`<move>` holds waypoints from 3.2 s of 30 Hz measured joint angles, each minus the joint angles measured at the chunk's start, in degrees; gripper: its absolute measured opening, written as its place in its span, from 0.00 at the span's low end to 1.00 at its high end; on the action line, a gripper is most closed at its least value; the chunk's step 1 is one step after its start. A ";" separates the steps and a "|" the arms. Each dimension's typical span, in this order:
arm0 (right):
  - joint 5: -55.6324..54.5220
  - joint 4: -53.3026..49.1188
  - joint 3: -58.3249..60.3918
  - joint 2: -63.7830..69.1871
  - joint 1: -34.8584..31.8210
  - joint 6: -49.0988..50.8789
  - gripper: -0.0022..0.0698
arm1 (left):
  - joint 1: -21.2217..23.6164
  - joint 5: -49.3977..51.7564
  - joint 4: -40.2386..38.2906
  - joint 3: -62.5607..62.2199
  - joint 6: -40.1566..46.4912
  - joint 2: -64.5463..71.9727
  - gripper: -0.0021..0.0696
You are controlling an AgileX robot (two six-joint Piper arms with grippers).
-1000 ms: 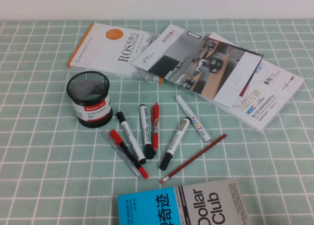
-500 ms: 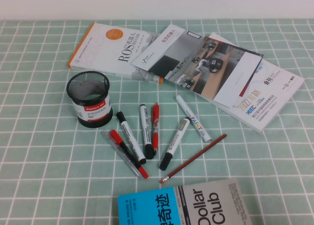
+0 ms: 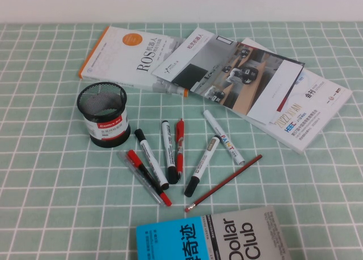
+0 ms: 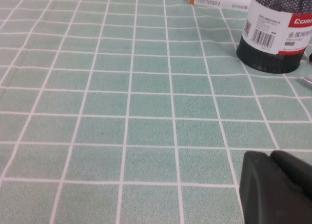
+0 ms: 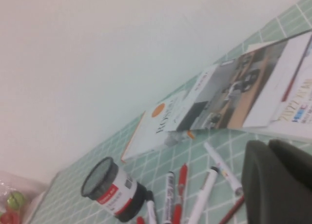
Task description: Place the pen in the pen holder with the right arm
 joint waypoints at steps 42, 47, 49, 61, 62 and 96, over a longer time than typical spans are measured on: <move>56.58 -69.67 -108.77 117.56 23.58 27.68 0.34 | 0.00 0.00 0.00 0.00 0.00 0.00 0.02; 56.94 -71.90 -114.81 124.11 24.21 27.68 0.45 | 0.00 0.00 0.00 0.00 0.00 0.00 0.02; 57.04 -72.82 -115.18 125.54 24.26 27.68 0.45 | 0.00 0.00 0.00 0.00 0.00 0.00 0.02; 57.17 -73.96 -115.62 130.46 24.38 27.68 0.45 | 0.00 0.00 0.00 0.00 0.00 0.00 0.02; 57.17 -73.96 -115.62 130.58 24.38 27.68 0.45 | 0.00 0.00 0.00 0.00 0.00 0.00 0.02; 52.09 -71.26 -117.14 133.59 22.46 27.68 0.45 | 0.00 0.00 0.00 0.00 0.00 0.00 0.02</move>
